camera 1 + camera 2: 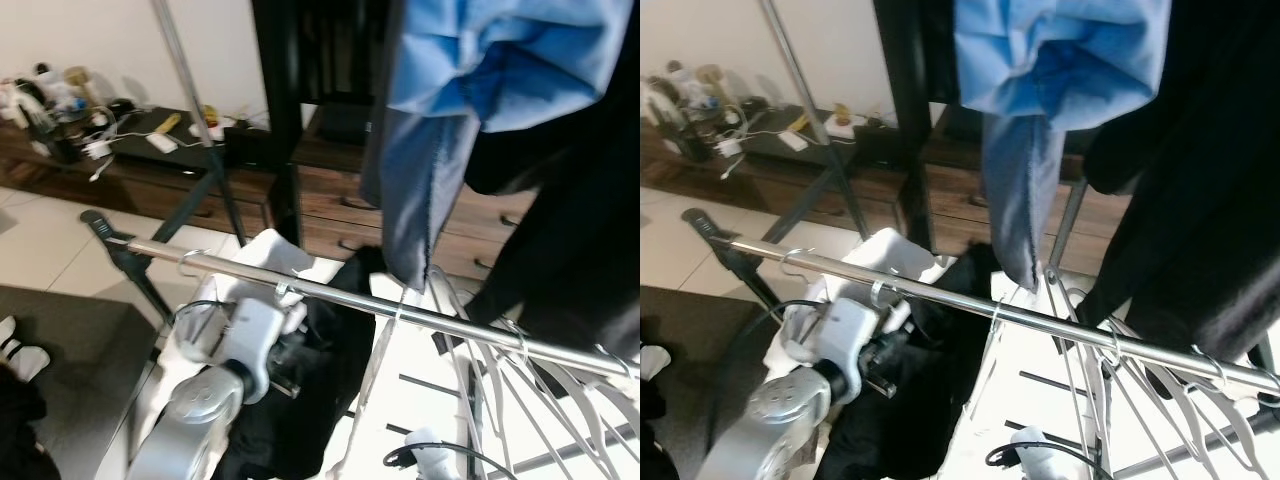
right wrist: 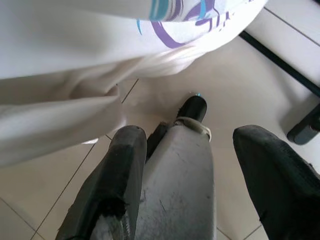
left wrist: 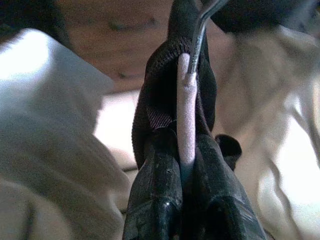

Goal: Hang hanger

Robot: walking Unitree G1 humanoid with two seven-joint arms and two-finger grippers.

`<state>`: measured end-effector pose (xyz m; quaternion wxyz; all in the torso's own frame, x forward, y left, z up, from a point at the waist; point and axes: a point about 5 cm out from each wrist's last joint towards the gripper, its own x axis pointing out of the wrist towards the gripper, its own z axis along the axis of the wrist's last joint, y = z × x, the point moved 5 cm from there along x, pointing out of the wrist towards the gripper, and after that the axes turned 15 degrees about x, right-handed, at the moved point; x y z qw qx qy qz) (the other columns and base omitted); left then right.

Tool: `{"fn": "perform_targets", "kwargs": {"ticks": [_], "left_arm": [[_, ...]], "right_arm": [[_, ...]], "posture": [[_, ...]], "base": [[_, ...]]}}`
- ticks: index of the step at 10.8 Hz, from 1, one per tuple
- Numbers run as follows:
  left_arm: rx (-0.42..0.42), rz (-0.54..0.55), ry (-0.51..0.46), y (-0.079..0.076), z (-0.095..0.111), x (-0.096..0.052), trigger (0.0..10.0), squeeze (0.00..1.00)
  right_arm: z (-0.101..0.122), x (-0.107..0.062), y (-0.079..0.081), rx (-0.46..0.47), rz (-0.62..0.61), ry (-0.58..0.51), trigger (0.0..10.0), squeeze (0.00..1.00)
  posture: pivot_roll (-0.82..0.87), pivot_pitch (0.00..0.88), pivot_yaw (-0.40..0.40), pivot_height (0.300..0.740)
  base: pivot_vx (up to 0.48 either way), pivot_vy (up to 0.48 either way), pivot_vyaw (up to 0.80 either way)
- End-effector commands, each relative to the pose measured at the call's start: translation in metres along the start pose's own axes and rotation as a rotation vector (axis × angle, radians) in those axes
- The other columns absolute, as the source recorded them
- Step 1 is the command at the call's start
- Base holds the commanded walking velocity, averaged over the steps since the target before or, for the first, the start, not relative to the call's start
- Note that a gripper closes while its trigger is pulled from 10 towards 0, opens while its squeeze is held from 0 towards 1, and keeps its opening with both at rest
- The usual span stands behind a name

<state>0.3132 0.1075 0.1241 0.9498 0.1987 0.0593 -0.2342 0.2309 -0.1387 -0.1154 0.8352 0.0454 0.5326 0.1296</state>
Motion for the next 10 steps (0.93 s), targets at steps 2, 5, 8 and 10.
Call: {"fn": "perform_targets", "kwargs": {"ticks": [2,5,8,10], "left_arm": [[0.009,0.1,-0.123,0.017,0.029,-0.009,0.0,0.0],[-0.001,0.217,-0.073,0.043,0.014,-0.03,0.0,0.0],[-0.08,0.301,-0.076,0.062,0.012,-0.043,0.0,0.0],[-0.152,0.294,-0.039,0.063,-0.001,-0.041,0.0,0.0]], "right_arm": [[-0.011,0.0,-0.002,0.0,-0.005,0.034,10.0,0.0],[-0.011,0.0,-0.002,0.001,-0.007,0.037,10.0,0.0],[-0.011,-0.001,-0.003,-0.016,-0.008,0.046,10.0,0.0],[-0.011,-0.001,-0.004,-0.034,-0.008,0.053,10.0,0.0]], "posture": [[0.12,0.148,-0.034,0.74],[0.12,0.15,-0.038,0.74],[0.12,0.149,-0.044,0.74],[0.12,0.147,-0.045,0.74]], "base": [[0.0,0.0,0.0],[0.0,0.0,0.0],[0.0,0.0,0.0],[0.0,0.0,0.0]]}}
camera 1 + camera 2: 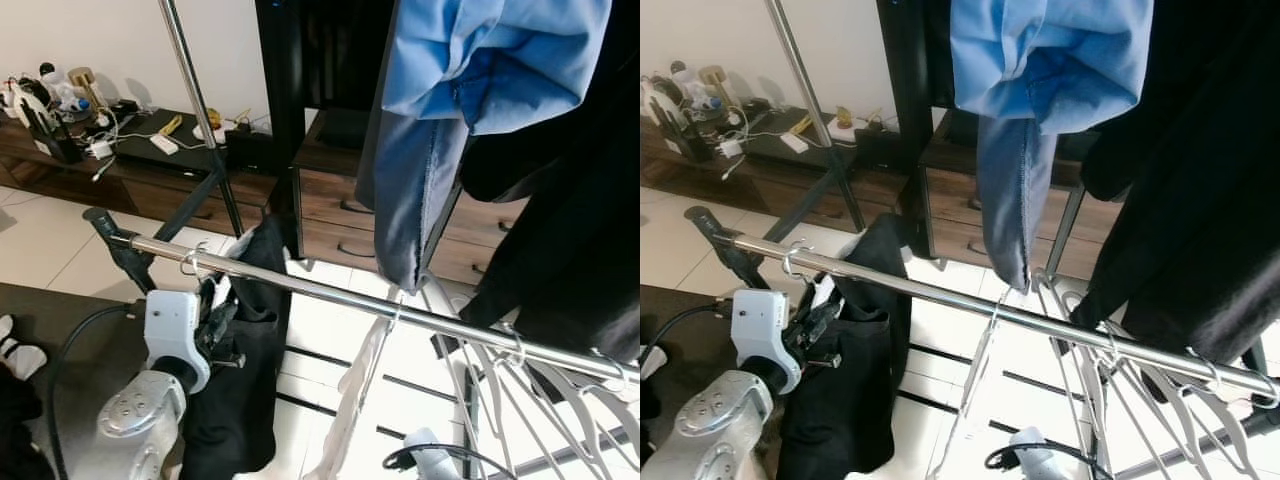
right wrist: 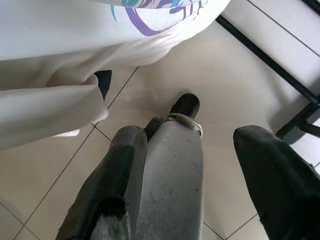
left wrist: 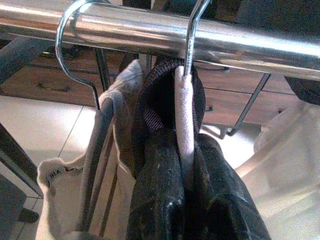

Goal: Hang hanger

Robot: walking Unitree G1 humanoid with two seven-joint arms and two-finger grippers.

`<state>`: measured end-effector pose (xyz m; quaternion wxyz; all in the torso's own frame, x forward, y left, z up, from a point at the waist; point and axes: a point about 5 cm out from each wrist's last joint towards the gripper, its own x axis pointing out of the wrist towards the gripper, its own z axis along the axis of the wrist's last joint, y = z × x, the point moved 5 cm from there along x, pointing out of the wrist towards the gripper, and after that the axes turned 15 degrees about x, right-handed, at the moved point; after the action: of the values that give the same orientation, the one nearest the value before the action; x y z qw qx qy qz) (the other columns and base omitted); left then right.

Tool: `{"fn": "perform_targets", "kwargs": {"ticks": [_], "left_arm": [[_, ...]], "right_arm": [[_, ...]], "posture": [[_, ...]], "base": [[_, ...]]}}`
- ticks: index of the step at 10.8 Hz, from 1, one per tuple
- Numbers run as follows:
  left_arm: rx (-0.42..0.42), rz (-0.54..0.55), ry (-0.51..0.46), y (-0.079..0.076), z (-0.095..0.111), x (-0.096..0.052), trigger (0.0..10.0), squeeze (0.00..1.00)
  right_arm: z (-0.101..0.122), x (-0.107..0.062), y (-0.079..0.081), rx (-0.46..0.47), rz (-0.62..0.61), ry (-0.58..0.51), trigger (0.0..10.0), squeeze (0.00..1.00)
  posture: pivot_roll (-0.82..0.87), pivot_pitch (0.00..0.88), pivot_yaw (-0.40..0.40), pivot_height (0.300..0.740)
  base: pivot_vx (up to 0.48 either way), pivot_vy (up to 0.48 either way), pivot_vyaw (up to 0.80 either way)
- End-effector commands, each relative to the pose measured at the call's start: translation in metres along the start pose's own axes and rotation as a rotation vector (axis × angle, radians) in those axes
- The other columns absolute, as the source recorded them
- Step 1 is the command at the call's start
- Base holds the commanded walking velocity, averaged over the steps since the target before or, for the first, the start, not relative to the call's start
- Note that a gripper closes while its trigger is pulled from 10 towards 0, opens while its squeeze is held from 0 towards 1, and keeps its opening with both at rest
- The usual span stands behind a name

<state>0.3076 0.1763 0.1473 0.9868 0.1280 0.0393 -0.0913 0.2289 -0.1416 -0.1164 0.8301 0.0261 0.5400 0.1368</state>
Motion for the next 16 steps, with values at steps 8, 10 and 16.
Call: {"fn": "perform_targets", "kwargs": {"ticks": [8,10,16], "left_arm": [[0.327,-0.121,-0.096,-0.005,0.003,-0.018,10.0,0.0],[0.274,-0.067,-0.08,-0.004,-0.007,-0.035,10.0,0.0],[-0.026,0.09,0.067,-0.01,-0.058,-0.056,10.0,0.0]], "right_arm": [[-0.01,0.0,-0.002,-0.012,-0.002,0.04,10.0,0.0],[-0.01,0.0,-0.002,-0.015,-0.003,0.041,10.0,0.0],[-0.009,-0.001,-0.006,0.024,-0.025,0.027,10.0,0.0]], "posture": [[0.12,0.152,-0.045,0.74],[0.11,0.151,-0.043,0.74],[0.12,0.143,-0.053,0.74]], "base": [[0.0,0.0,0.0],[0.0,0.0,0.0],[0.0,0.0,0.0]]}}
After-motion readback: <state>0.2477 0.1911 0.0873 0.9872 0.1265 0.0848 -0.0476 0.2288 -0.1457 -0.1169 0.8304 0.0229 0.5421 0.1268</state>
